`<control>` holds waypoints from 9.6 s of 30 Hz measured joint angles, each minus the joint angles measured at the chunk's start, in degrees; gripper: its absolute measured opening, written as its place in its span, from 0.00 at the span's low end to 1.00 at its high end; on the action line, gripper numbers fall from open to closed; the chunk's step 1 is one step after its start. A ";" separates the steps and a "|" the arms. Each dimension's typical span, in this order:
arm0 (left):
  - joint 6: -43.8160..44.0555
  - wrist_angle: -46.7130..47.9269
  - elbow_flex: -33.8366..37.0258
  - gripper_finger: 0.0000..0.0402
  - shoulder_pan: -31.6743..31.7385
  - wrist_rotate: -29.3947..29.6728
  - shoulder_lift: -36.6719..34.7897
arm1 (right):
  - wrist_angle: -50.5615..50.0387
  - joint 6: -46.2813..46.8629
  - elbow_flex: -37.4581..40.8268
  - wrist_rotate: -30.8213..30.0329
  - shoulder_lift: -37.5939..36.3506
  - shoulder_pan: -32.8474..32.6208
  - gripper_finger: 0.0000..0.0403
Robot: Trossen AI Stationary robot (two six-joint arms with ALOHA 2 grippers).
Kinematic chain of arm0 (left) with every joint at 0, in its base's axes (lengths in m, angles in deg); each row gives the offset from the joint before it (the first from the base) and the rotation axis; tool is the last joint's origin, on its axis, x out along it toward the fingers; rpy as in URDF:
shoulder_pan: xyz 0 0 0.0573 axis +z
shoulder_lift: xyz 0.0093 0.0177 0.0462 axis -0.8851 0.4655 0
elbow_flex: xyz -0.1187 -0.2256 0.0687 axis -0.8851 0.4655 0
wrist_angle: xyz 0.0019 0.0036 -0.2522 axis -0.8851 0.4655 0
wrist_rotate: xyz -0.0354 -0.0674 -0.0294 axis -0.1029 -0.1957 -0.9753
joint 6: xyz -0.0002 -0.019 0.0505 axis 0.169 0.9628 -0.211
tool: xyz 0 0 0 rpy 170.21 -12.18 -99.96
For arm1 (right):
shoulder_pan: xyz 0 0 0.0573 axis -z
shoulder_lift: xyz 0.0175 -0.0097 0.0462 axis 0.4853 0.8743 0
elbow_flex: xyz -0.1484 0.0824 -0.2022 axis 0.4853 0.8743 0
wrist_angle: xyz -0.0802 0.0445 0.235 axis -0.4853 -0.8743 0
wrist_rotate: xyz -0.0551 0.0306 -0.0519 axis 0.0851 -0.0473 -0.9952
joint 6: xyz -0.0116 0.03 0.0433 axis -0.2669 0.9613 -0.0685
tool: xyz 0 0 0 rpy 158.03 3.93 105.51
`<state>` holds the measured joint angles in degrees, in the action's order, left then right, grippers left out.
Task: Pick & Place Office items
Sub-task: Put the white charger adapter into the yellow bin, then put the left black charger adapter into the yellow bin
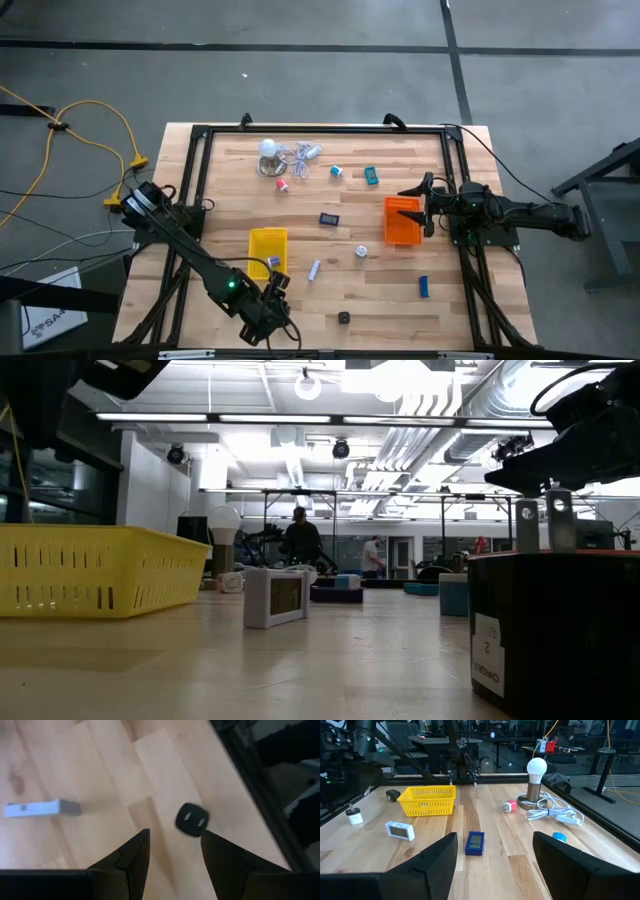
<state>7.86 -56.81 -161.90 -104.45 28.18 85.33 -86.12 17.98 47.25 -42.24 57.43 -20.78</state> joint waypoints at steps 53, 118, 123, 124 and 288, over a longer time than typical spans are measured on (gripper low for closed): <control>-3.52 -8.46 0.06 0.60 0.09 -3.41 9.24 | -0.02 0.00 0.01 -0.03 0.00 0.00 0.62; -1.81 1.16 0.03 0.36 0.07 1.18 -0.64 | -0.01 0.00 0.02 0.01 0.00 0.00 0.62; 1.49 7.74 0.02 0.36 0.09 4.93 -5.14 | -0.02 0.00 0.02 0.03 0.00 0.00 0.62; 2.19 8.83 0.13 0.36 0.09 5.26 -5.78 | -0.01 0.00 0.02 0.02 0.02 0.00 0.62; 81.05 12.31 18.34 0.45 -18.06 14.15 -20.52 | 0.00 -0.01 0.01 0.02 0.00 0.00 0.62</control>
<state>88.91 -44.50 -143.56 -122.52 42.33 64.81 -86.12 17.97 47.26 -42.21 57.43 -20.78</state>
